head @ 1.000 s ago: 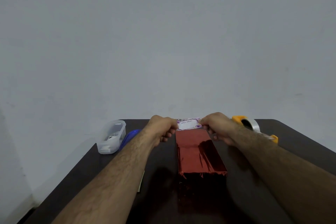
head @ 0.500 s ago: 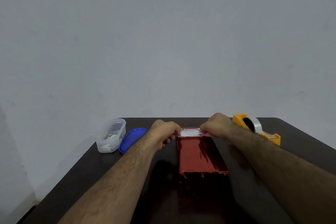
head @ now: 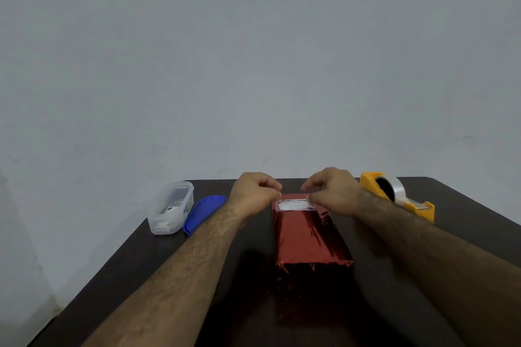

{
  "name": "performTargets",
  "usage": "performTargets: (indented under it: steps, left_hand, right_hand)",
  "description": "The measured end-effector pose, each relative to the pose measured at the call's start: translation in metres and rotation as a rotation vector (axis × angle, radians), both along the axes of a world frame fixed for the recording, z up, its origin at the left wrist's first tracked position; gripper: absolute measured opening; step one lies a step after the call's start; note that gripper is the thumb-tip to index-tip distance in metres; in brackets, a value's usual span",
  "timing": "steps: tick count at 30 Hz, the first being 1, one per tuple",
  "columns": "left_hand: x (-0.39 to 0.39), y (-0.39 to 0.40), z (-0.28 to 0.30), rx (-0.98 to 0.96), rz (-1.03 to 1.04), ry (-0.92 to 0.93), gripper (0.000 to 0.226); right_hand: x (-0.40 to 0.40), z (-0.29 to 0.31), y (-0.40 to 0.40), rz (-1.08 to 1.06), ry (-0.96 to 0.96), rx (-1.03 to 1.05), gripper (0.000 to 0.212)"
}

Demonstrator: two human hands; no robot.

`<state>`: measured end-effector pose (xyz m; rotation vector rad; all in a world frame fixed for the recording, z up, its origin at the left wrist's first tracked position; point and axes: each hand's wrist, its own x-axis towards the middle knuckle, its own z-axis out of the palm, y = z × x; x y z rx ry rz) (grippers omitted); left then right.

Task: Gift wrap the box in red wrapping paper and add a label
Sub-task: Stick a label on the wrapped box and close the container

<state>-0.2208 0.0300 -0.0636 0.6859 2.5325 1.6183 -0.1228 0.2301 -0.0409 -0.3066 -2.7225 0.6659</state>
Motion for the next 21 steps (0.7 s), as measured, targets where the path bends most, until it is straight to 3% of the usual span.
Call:
performTargets:
  steps: [6, 10, 14, 21]
  left_hand:
    - [-0.004, -0.005, -0.014, -0.089, -0.092, 0.018, 0.015]
    - [-0.004, -0.012, -0.009, -0.092, -0.022, 0.027, 0.016]
    - [0.004, -0.02, -0.002, -0.015, 0.038, 0.051, 0.008]
    - [-0.007, -0.082, 0.002, 0.031, 0.225, 0.19, 0.003]
  right_hand:
    - [0.013, -0.008, 0.006, 0.058, -0.006, -0.043, 0.007]
    - [0.021, -0.004, 0.006, -0.024, -0.018, 0.005, 0.005]
    - [0.018, 0.002, -0.013, -0.155, 0.1, 0.101, 0.015]
    - [-0.009, 0.008, -0.092, -0.052, 0.079, 0.076, 0.013]
